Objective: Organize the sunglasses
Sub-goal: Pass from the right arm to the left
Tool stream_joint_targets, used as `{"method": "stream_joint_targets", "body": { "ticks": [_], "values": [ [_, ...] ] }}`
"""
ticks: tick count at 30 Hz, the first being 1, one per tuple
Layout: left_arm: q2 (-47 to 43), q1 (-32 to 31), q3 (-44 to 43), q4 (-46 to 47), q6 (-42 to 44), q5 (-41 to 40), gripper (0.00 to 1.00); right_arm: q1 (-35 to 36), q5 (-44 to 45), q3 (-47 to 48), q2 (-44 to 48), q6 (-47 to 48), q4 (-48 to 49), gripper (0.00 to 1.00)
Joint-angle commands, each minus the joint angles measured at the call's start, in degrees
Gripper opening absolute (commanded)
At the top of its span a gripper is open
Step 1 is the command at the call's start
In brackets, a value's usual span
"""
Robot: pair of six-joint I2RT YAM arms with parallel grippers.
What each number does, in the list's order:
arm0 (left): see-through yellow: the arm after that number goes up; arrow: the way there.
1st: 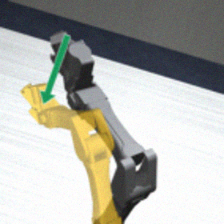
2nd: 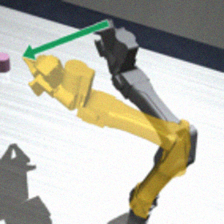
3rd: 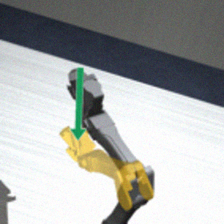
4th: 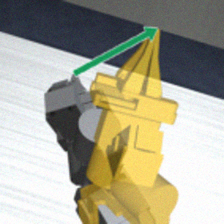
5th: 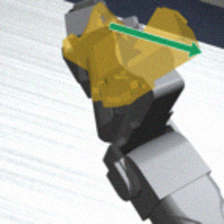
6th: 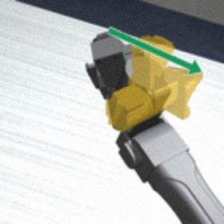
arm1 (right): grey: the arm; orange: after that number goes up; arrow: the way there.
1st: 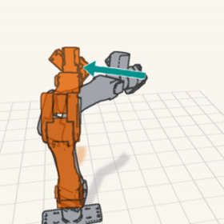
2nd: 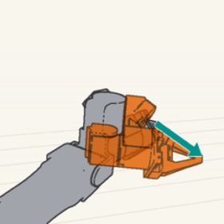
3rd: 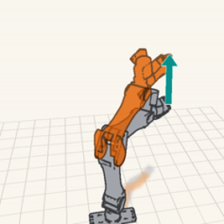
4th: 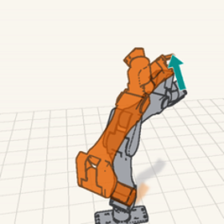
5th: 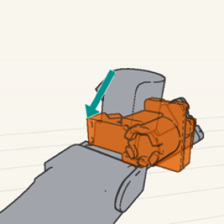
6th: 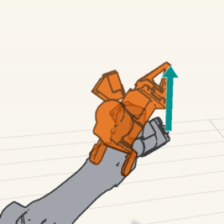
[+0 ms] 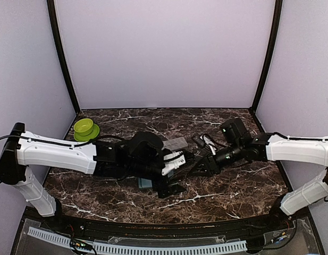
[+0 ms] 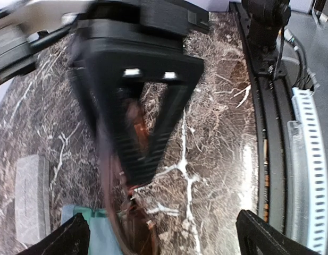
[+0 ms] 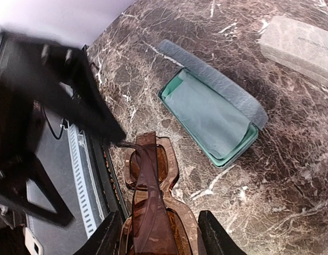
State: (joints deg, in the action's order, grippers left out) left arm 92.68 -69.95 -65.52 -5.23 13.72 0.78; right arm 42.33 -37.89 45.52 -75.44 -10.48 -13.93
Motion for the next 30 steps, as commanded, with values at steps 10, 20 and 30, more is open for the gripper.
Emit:
{"method": "stream_joint_targets", "body": {
  "ticks": [10, 20, 30],
  "values": [
    [-15.62, 9.50, 9.88, -1.37, -8.76, 13.58, 0.95, 4.02, -1.58, -0.18, -5.98, -9.78, 11.36, 0.11],
    [-11.77, 1.64, 8.71, -7.10, 6.65, -1.68, 0.96, 4.01, -9.11, 0.59, -9.65, -29.54, 18.56, 0.10],
    [-7.74, -3.01, 8.42, -8.67, 13.31, -18.03, 0.99, 4.06, -11.69, 0.79, -10.87, -34.90, 17.21, 0.09]
  ]
}}
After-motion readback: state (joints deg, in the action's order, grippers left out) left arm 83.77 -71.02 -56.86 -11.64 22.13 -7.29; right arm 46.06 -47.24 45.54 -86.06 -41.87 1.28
